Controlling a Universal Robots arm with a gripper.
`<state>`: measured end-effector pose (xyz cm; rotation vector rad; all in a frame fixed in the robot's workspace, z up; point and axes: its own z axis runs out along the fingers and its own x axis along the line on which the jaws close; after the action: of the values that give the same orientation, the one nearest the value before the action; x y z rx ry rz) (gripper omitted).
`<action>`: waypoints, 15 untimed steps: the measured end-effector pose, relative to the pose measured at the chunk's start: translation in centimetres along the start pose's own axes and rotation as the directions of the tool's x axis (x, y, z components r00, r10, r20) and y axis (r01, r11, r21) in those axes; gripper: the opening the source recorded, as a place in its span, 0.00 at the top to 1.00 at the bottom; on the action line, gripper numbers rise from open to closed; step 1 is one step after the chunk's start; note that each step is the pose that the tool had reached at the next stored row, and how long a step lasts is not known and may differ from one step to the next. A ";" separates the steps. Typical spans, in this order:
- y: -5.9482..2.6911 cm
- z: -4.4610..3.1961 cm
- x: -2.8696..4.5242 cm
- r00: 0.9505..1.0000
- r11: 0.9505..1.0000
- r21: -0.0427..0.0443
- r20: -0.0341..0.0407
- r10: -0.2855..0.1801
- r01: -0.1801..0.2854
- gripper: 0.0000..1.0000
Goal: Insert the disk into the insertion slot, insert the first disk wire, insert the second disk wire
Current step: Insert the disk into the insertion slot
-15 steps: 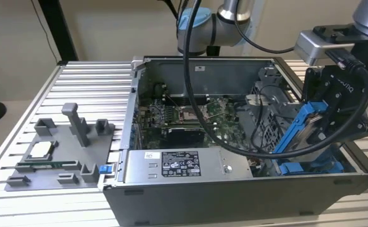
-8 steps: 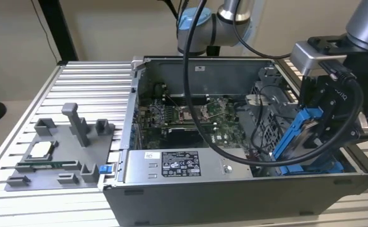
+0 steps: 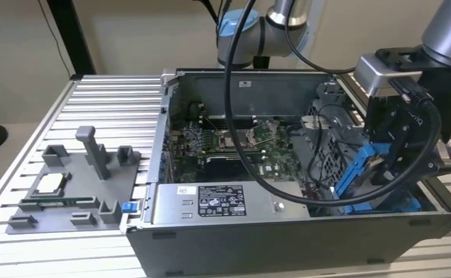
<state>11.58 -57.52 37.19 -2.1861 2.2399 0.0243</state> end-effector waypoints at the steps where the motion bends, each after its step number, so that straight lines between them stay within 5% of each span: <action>1: 0.00 0.02 0.00 1.000 1.000 0.000 0.001 0.000 0.000 0.00; 4: 0.00 -0.11 0.00 1.000 1.000 -0.001 0.001 0.000 0.000 0.00; 9: 0.01 -1.81 0.00 1.000 1.000 -0.003 0.001 0.000 0.000 0.00; 15: 0.01 -2.13 -0.20 1.000 1.000 0.003 0.004 0.000 0.000 0.00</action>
<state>11.59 -57.36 39.33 -2.1828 2.2364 0.0261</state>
